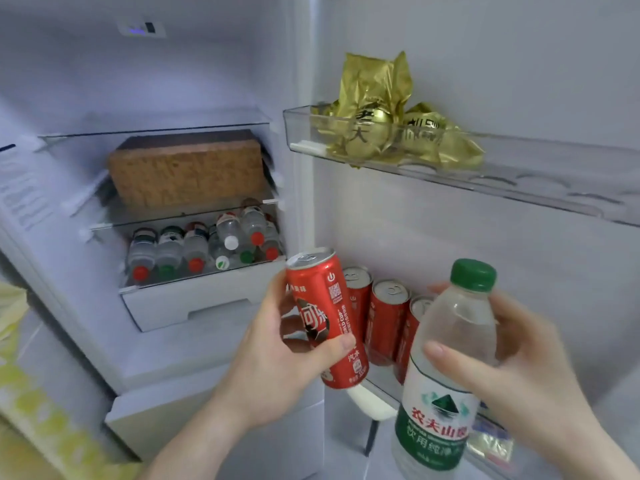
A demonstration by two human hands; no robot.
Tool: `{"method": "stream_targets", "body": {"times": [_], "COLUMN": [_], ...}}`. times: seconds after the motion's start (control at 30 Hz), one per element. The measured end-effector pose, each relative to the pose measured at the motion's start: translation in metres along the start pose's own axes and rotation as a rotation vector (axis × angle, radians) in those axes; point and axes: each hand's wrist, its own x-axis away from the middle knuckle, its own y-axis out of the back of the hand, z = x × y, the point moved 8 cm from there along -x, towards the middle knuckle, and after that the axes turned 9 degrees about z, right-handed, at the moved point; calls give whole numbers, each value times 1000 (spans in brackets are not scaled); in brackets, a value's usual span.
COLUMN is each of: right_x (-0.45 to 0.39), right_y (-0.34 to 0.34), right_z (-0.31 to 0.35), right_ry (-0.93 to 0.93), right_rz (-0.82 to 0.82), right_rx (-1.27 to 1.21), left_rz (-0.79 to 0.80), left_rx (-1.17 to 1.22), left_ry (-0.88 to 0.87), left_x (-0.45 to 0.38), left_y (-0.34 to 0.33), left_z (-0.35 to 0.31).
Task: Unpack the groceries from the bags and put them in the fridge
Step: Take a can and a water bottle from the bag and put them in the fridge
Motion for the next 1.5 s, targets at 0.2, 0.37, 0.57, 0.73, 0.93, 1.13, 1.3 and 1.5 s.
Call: {"method": "stream_targets", "body": {"times": [0.2,0.37,0.57,0.73,0.93,1.13,1.3,1.5], "right_x": [17,30,35,34,32,32,32,33], "right_y": [41,68,73,70,72,74,73,74], "right_z": [-4,-20,-36,-41,-48,-53,-53,-55], "right_ry": [-4,-30,-60,-59,-69,-78,-81,-80], "right_rz": [-100,-50,55,96,126,140,155,155], "right_rx": [-18,-7,-45,-64,-72,-68,-52,-51], "left_rz": [116,53,-6,-36,0,94,118,171], "left_rx": [27,23,-116,-323,-467,-604,-749,-873], "left_ry": [-80,-110,-121,-142,-136,-55,-200,-227], "left_x": [-15,-19,-26,-27,-33,-44,-53,-61], "left_y": [-49,-86,-119,-132,-140,-153,-163,-168], "left_z": [-24,-39,-53,-62,-59,-45,-52,-48]}}
